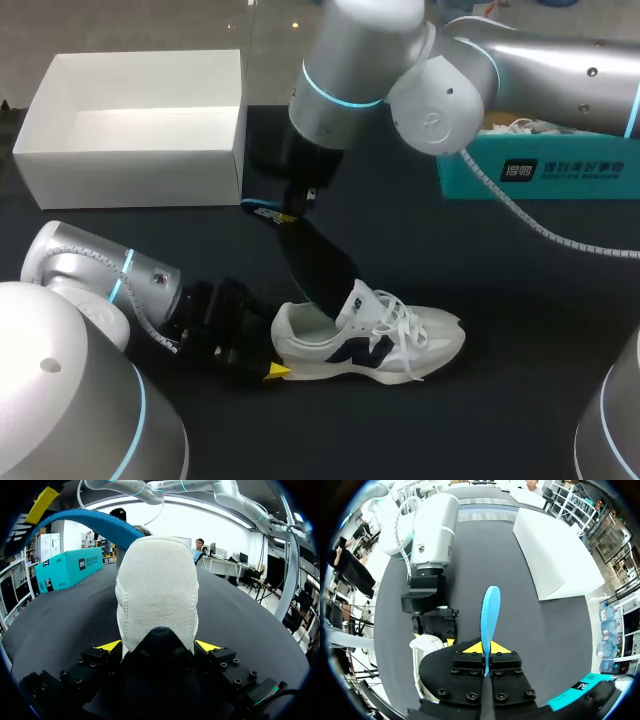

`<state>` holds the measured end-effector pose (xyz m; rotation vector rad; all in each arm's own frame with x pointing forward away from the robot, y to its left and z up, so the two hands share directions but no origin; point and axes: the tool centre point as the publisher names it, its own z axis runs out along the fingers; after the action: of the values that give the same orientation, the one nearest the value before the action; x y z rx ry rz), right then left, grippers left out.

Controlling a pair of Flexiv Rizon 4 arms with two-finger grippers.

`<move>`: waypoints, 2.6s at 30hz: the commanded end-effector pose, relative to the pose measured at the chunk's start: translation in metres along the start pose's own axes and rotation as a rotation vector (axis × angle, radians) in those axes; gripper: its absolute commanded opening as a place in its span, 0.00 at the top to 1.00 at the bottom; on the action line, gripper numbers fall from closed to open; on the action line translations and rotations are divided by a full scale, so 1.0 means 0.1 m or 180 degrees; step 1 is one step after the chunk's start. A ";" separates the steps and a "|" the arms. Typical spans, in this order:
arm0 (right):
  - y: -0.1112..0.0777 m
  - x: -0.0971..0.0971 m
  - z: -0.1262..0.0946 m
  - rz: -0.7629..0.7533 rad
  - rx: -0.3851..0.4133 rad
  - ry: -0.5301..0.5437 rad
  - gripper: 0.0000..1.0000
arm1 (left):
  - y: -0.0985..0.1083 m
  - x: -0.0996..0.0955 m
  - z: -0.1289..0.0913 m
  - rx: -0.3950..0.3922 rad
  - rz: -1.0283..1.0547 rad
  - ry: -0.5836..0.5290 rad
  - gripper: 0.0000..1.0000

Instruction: Take the shoe out of the shoebox, open the shoe tongue, remove and reinsert the insole, then place the shoe into the shoebox

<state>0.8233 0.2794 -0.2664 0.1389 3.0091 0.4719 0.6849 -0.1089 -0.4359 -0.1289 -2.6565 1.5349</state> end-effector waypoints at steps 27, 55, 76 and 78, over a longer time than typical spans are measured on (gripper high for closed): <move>0.05 0.01 0.06 -0.0011 -0.0031 0.0042 1.00 | 0.06 0.01 0.06 -0.0012 -0.0001 -0.0004 1.00; 0.53 -0.38 -0.22 0.0263 -0.1008 -0.0505 1.00 | 0.06 0.01 0.06 -0.0012 -0.0001 -0.0004 1.00; 0.58 -0.35 -0.48 0.0125 -0.1745 -0.0285 1.00 | 0.06 0.01 0.06 -0.0012 -0.0001 -0.0004 1.00; 0.57 -0.35 -0.53 0.0127 -0.1788 -0.0264 1.00 | 0.06 0.01 0.06 -0.0012 -0.0001 -0.0004 1.00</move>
<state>0.8594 0.3226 -0.1951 0.1862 2.7041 1.1660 0.6849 -0.1089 -0.4360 -0.1290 -2.6567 1.5348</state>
